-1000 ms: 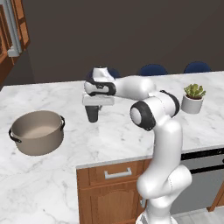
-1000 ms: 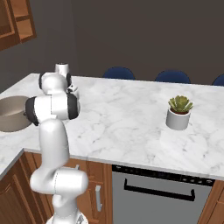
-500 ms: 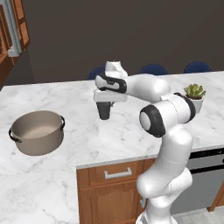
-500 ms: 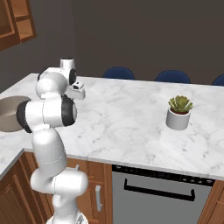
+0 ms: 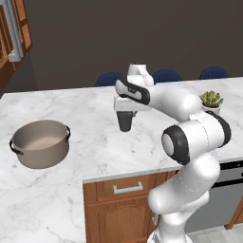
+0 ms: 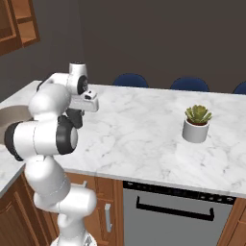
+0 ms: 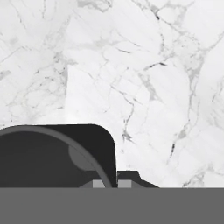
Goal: Pick the pot and glass cup and place them in the sink. Then turn on the water.
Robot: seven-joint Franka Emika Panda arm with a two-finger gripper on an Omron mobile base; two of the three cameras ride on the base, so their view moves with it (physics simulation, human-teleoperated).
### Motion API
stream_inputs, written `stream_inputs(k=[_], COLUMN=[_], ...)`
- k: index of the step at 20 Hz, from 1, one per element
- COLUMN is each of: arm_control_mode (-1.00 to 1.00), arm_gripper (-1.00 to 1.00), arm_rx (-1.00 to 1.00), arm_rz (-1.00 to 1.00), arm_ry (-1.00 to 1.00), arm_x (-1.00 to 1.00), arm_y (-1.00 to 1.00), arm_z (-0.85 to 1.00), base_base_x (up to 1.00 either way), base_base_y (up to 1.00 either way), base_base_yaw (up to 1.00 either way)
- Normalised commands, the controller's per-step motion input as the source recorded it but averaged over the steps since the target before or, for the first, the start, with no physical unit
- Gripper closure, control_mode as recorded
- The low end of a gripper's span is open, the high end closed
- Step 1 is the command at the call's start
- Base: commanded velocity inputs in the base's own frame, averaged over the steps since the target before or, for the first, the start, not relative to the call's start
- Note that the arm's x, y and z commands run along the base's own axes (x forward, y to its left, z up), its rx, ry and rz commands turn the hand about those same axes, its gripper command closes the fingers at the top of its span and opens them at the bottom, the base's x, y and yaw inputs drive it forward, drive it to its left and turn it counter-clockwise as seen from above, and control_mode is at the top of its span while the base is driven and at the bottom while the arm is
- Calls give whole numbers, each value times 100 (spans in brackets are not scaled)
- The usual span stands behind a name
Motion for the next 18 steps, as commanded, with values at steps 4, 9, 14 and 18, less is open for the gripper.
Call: stream_inputs(k=[4,9,14,18], arm_control_mode=[-100,-100,-100,-100], arm_gripper=[100,100,100,100], arm_rx=[0,0,0,0], arm_rz=[0,0,2,0], arm_ry=[0,0,0,0], arm_x=[-49,-48,-36,-35], arm_y=[-36,-49,-49,-33], arm_z=[15,1,5,9], base_base_x=[0,0,0,0], base_base_y=[0,0,0,0], base_base_yaw=[0,0,0,0])
